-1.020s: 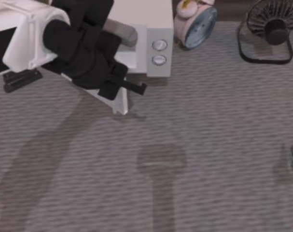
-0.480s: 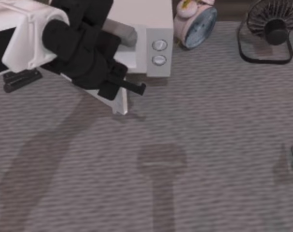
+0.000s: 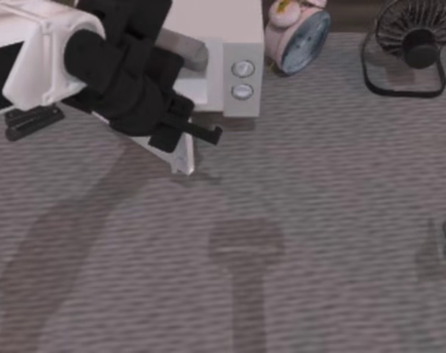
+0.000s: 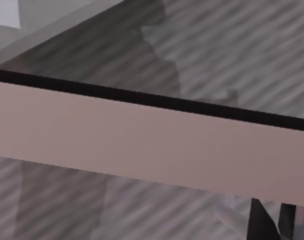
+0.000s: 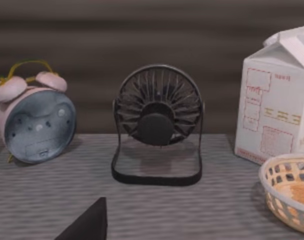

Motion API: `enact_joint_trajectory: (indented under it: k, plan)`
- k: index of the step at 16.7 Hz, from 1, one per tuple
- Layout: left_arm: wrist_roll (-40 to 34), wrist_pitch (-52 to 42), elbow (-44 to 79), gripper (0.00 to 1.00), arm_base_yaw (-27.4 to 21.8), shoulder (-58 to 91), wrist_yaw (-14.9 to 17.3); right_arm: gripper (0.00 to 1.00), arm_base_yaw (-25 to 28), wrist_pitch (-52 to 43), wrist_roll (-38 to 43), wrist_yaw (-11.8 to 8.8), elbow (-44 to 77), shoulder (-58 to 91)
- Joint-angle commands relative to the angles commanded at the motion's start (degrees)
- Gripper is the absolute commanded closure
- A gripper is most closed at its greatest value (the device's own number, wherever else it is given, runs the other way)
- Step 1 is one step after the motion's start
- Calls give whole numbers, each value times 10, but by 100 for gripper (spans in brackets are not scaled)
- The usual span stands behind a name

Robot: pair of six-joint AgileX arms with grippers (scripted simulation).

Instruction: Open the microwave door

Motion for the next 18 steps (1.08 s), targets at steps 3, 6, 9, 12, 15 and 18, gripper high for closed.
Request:
enact_joint_trajectory:
  k: [3,6,9,12,15,18]
  plan:
    - [-2,0,-2,100,-2,2,4,0,0,0,0,0,0,0]
    - [14,1,-7,100,3,-6,11,0,0,0,0,0,0,0]
    - [46,-2,-25,100,16,-18,28,0,0,0,0,0,0,0]
    - [80,-3,-39,100,28,-31,46,0,0,0,0,0,0,0]
    - [88,-1,-42,100,32,-38,51,0,0,0,0,0,0,0]
    - [88,-1,-42,100,32,-38,51,0,0,0,0,0,0,0]
